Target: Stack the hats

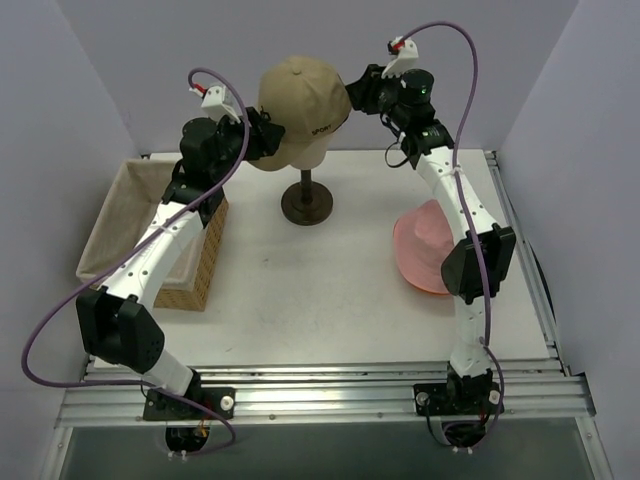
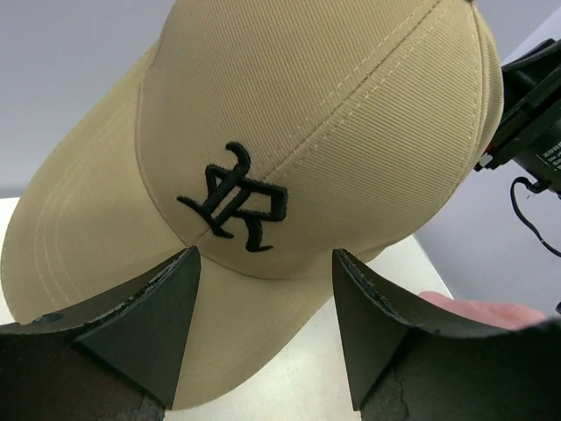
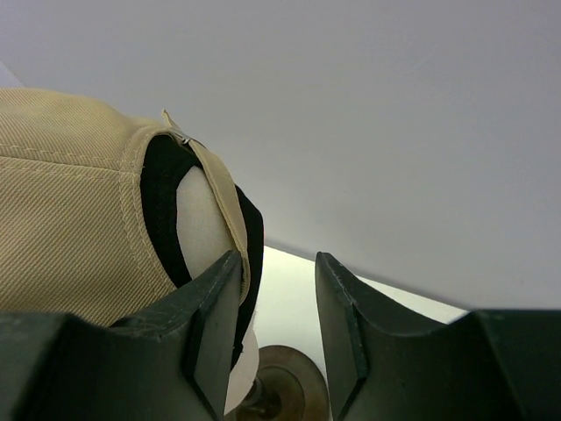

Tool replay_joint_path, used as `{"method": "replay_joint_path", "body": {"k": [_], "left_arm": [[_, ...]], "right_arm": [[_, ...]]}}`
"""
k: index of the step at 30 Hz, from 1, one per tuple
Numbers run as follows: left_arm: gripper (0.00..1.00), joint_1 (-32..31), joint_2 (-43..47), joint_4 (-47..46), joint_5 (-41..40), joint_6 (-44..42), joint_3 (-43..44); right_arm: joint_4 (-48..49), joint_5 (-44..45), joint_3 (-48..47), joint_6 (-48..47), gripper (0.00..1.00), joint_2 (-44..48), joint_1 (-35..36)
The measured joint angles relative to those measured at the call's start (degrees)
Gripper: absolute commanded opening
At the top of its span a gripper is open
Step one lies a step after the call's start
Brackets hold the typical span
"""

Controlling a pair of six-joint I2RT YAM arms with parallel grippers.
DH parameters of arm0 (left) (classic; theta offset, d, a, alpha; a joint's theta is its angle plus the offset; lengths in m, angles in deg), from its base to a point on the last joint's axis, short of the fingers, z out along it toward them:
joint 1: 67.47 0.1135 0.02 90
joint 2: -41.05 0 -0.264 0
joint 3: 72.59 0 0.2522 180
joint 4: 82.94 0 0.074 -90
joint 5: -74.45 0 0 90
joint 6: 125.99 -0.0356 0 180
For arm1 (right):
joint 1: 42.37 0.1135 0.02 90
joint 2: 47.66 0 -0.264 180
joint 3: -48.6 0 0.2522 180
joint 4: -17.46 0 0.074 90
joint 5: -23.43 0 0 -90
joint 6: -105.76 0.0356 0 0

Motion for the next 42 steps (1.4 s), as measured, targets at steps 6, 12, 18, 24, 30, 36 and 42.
{"method": "replay_joint_path", "body": {"k": [6,12,18,24,30,36,42], "left_arm": [[0.70,-0.04,4.83,0.46,-0.85,-0.07,-2.14],[0.70,-0.04,13.03,1.92,-2.95,-0.07,-2.36],[0.70,-1.31,23.30,1.44,-4.02,0.70,-11.58],[0.70,-2.16,25.38,3.98,-4.42,1.44,-17.84],[0.70,-4.07,26.21,6.58,-5.03,1.60,-21.07],[0.70,-5.90,27.54,6.93,-5.40,1.64,-22.47],[0.70,-6.14,29.03,6.43,-5.75,1.64,-23.69]], "right_arm": [[-0.52,-2.03,-0.07,-1.09,0.41,0.04,-0.70],[-0.85,-4.07,0.09,-1.44,0.53,0.59,-1.11],[-0.63,-5.66,0.09,-0.24,0.59,0.76,-1.49],[-1.46,-6.45,-0.87,1.14,0.61,0.76,-1.84],[-1.49,-6.60,-1.09,2.47,0.63,1.29,-2.03],[-2.23,-5.79,-1.09,3.56,0.64,2.08,-2.03],[-4.33,-3.30,-1.14,3.98,0.65,2.19,-2.01]]}}
